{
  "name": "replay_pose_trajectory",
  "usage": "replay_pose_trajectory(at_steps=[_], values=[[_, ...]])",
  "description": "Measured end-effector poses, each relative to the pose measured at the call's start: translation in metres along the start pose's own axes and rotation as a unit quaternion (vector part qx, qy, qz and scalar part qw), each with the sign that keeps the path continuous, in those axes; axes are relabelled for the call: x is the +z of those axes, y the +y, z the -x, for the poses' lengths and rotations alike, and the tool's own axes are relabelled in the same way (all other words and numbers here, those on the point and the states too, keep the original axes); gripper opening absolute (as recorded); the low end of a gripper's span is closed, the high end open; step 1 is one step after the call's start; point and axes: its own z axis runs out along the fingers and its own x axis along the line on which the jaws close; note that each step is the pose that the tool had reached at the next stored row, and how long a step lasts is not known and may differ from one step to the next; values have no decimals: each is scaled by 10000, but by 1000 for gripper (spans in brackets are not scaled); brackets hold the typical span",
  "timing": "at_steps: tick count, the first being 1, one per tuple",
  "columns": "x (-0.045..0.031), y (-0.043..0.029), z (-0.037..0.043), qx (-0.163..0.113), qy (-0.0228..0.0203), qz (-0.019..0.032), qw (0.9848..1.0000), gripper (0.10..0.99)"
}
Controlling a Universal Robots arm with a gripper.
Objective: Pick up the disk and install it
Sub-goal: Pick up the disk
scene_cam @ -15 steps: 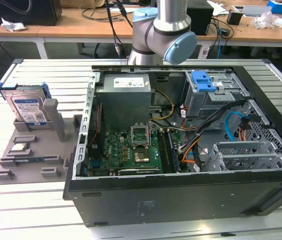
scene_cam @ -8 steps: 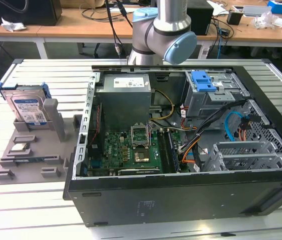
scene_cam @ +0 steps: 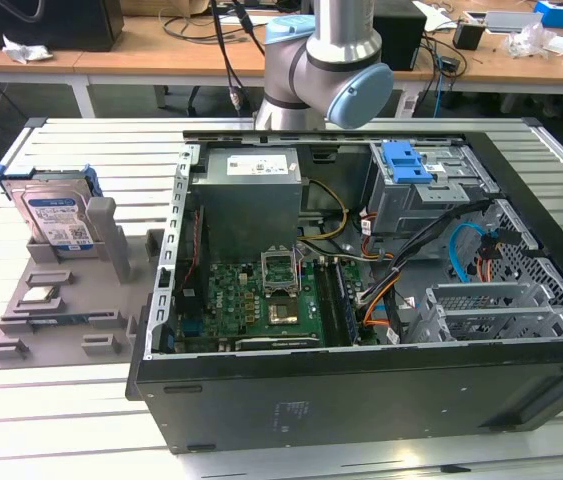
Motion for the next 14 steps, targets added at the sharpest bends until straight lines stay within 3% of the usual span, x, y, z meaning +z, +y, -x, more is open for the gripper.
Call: replay_pose_trajectory(at_steps=[4,8,14], values=[[0,0,0,-319,16,-5,9995,106],[0,0,0,-727,26,-2,9973,106],[0,0,0,-1020,32,1,9948,106]])
